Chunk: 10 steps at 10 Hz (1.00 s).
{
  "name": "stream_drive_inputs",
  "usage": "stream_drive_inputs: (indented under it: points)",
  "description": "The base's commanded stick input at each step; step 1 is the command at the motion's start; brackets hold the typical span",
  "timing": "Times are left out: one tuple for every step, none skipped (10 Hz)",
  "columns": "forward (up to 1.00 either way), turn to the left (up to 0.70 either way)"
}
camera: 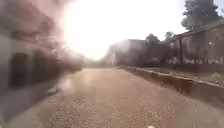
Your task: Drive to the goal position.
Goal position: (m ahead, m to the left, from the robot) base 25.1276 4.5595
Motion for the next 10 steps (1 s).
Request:
stream_drive_inputs:
  points:
    - [1.00, 0.00]
    - [1.00, 0.00]
    - [1.00, 0.00]
    - [1.00, 0.00]
    - [1.00, 0.00]
    - [1.00, 0.00]
    - [1.00, 0.00]
    - [1.00, 0.00]
    - [1.00, 0.00]
    - [1.00, 0.00]
